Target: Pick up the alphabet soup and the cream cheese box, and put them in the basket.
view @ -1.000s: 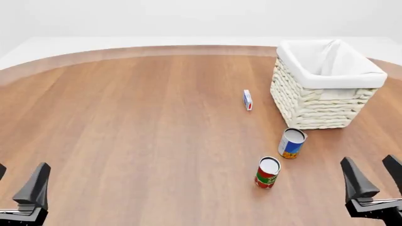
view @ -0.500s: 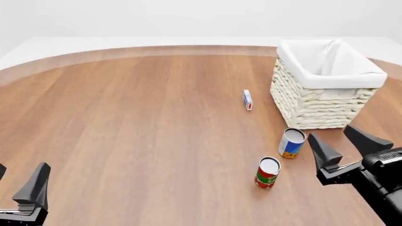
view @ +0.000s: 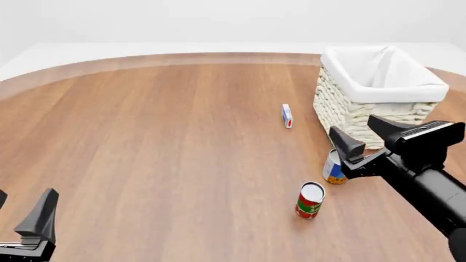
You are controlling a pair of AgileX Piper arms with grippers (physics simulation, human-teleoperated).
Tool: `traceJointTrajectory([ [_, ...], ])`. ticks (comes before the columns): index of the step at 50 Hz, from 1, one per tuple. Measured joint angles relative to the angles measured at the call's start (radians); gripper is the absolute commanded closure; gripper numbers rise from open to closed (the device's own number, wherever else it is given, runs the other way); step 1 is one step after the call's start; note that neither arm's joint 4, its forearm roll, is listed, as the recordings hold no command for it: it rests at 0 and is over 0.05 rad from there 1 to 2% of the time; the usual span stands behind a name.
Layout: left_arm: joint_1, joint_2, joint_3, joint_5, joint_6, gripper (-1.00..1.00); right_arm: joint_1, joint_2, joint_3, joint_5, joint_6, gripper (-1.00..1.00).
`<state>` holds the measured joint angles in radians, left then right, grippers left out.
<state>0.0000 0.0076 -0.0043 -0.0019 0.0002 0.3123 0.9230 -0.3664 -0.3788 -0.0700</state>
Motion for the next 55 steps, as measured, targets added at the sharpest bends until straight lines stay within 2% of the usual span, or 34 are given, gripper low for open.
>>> traceJointTrajectory([
  [28,0.000,0.000,0.000,0.000,0.000,-1.00,0.073,0.256,-0.252,0.091,-0.001,-1.00],
  [55,0.000,0.000,0.000,0.000,0.000,-1.00,0.025,0.456,-0.549,0.239,0.054,-1.00],
])
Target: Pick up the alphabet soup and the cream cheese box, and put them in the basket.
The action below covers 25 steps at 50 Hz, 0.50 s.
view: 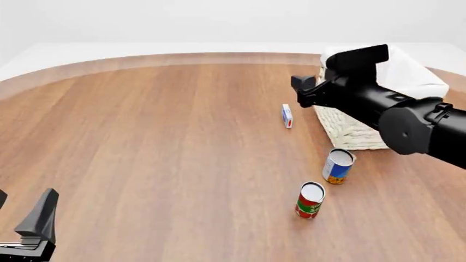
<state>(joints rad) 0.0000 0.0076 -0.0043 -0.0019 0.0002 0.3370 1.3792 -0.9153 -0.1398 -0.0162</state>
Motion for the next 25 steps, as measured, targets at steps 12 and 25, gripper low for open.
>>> traceJointTrajectory([
  [12,0.000,0.000,0.000,0.000,0.000,-1.00,-0.023,0.095,-0.128,0.053,0.029,-1.00],
  [25,0.000,0.000,0.000,0.000,0.000,-1.00,-0.053,0.190,-0.227,0.081,0.060,-1.00],
])
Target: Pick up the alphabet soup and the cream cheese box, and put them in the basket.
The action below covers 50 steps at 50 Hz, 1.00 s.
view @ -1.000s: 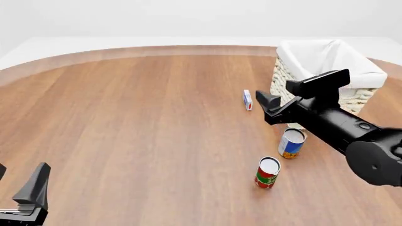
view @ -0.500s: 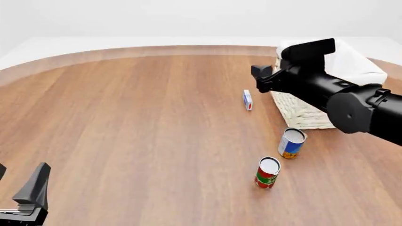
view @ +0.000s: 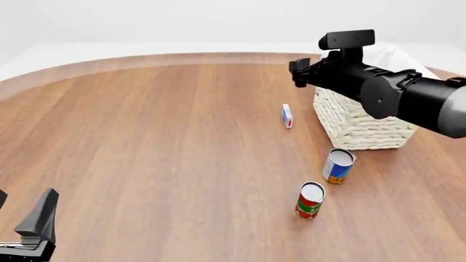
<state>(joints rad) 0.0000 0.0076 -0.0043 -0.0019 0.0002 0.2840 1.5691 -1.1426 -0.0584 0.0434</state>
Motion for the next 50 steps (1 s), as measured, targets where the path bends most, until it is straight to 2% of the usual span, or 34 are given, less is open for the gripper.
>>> traceJointTrajectory([
  [50,0.000,0.000,0.000,0.000,0.000,-1.00,-0.065,0.444,-0.430,0.142,0.053,-1.00],
])
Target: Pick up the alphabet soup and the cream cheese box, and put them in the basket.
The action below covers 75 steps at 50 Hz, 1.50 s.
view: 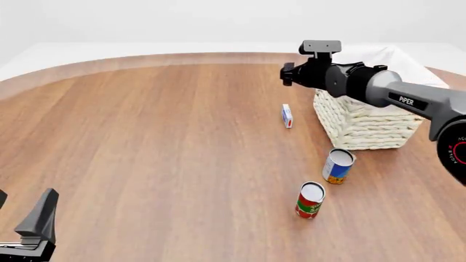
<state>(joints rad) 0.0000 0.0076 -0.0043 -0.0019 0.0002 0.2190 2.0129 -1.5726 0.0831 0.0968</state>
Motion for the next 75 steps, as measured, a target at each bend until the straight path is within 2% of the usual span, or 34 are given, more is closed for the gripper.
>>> traceJointTrajectory([
  [14,0.000,0.000,0.000,0.000,0.000,-1.00,-0.016,0.125,-0.114,0.038,0.028,-1.00],
  [35,0.000,0.000,0.000,0.000,0.000,-1.00,-0.010,0.265,-0.226,0.087,0.068,-1.00],
  [75,0.000,0.000,0.000,0.000,0.000,-1.00,-0.007,0.462,-0.352,0.141,0.129,-1.00],
])
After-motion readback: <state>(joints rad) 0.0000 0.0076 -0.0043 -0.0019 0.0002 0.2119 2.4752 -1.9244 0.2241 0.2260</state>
